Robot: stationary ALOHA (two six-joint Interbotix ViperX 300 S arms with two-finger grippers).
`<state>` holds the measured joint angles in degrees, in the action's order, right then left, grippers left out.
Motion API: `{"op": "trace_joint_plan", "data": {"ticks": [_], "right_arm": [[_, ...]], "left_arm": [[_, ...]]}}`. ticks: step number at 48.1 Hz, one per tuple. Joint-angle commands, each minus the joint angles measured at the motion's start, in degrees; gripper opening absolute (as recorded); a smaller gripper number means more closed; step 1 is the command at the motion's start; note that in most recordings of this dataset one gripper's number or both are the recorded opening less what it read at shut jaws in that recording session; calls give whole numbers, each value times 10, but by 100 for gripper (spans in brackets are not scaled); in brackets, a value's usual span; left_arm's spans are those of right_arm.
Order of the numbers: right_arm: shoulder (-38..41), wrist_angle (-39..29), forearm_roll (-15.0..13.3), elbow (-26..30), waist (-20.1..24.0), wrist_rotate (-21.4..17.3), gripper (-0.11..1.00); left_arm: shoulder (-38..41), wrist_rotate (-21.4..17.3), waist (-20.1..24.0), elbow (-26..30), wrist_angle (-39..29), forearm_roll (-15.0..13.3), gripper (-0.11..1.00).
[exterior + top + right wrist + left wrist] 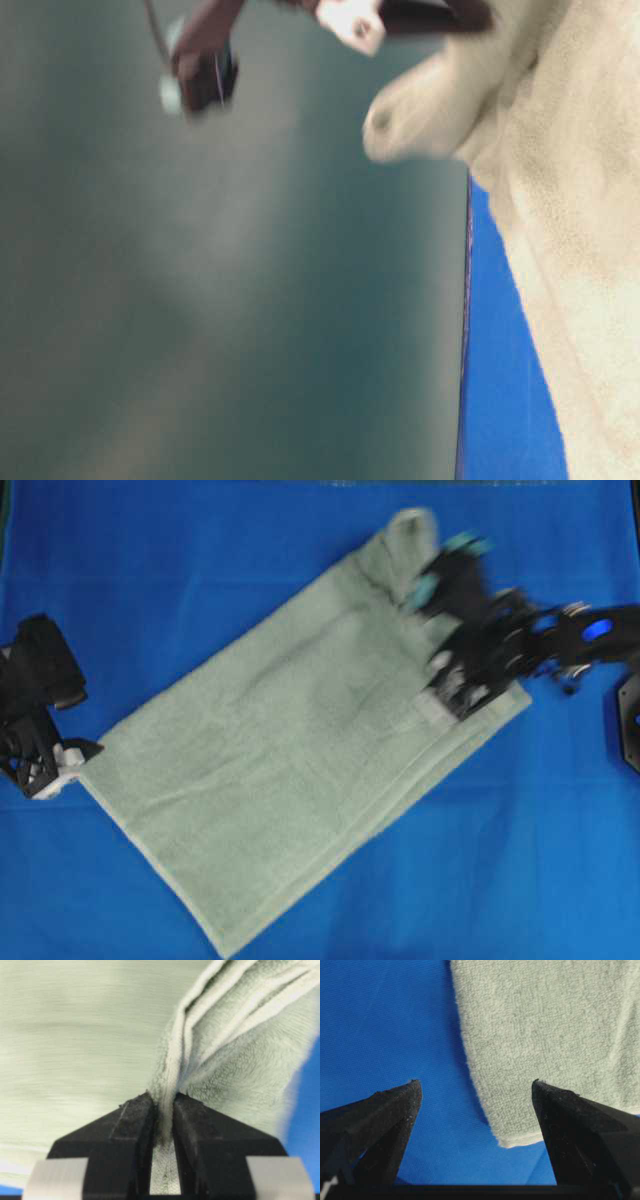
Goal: Fold a bath towel.
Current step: 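Fold the upper-right end down toward the lower-left with the right gripper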
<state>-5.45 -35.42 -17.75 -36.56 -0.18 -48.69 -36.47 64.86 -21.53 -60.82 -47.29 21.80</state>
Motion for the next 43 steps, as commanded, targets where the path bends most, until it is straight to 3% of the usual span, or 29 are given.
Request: {"op": "trace_joint_plan", "data": {"ticks": [1, 8, 15, 43], "right_arm": [[54, -28, -24, 80, 52, -19, 16], [151, -73, -52, 193, 102, -36, 16], [200, -81, -54, 243, 106, -39, 16], [204, -32, -51, 216, 92, -59, 16]], "left_arm": [[1, 0, 2, 9, 6, 2, 85], [1, 0, 2, 8, 11, 2, 85], [1, -1, 2, 8, 11, 2, 85], [1, -18, 2, 8, 22, 2, 85]]}}
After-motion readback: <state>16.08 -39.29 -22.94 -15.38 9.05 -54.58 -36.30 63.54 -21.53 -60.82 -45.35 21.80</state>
